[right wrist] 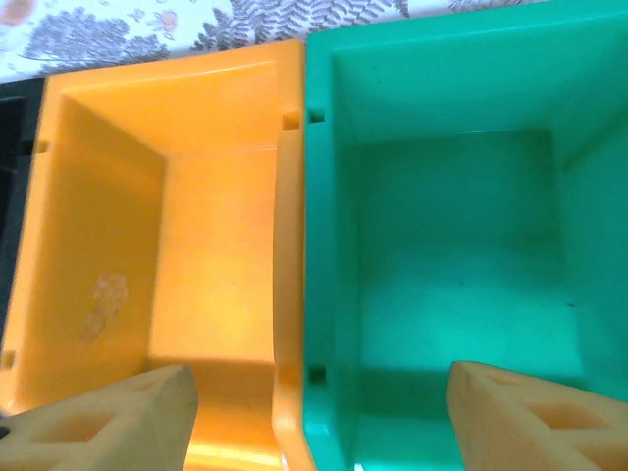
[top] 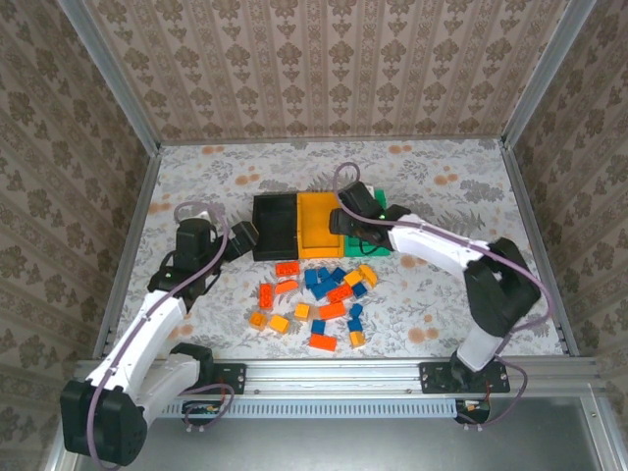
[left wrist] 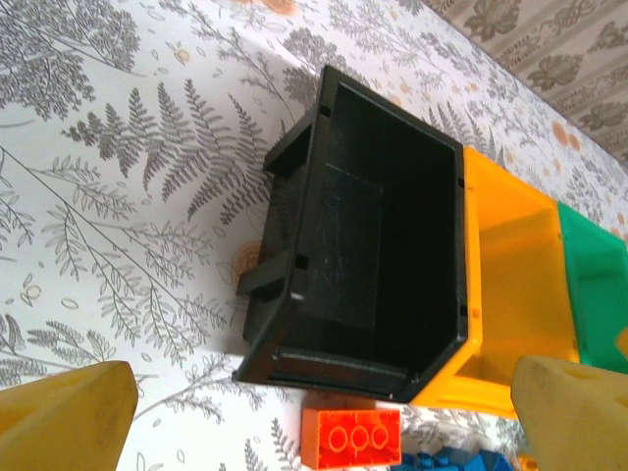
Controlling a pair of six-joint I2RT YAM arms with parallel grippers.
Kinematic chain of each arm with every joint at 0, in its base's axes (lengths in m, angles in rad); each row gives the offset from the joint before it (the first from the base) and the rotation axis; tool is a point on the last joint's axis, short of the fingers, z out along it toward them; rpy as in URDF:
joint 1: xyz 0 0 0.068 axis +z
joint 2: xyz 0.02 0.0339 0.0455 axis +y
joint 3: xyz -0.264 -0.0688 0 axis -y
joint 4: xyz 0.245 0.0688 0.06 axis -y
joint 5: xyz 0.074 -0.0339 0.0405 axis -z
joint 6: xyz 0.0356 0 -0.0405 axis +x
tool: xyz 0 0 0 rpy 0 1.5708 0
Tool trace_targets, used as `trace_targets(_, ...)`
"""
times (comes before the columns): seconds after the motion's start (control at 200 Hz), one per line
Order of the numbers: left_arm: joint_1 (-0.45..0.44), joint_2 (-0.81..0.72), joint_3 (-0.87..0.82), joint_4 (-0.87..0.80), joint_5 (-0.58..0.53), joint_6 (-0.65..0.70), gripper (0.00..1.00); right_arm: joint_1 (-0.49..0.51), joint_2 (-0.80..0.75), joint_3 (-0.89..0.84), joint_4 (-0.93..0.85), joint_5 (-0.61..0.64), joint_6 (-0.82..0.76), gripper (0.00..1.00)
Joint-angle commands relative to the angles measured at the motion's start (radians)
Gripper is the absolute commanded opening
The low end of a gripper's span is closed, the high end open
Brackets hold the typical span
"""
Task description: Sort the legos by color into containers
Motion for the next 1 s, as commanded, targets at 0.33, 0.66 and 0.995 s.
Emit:
trace_targets(0.33,-0.02,-0.036,-0.031,-0.052,0.011,-0.044,1.0,0.005,-0.196,-0.366,-0.052,-0.113,-0.086,0.55)
trace_targets(0.66,-0.02,-0.008,-0.039,-0.045,0.015,-0.055,1.0,-0.003,-0.136,-0.356,0.0,-0.126,-0.093,0.55)
trace_targets(0.995,-0.019,0.0,-0.034,-0.042,0.012,-0.057,1.0,-0.032,-0.121,-0.395,0.021,-0.115,-0.068,0.38)
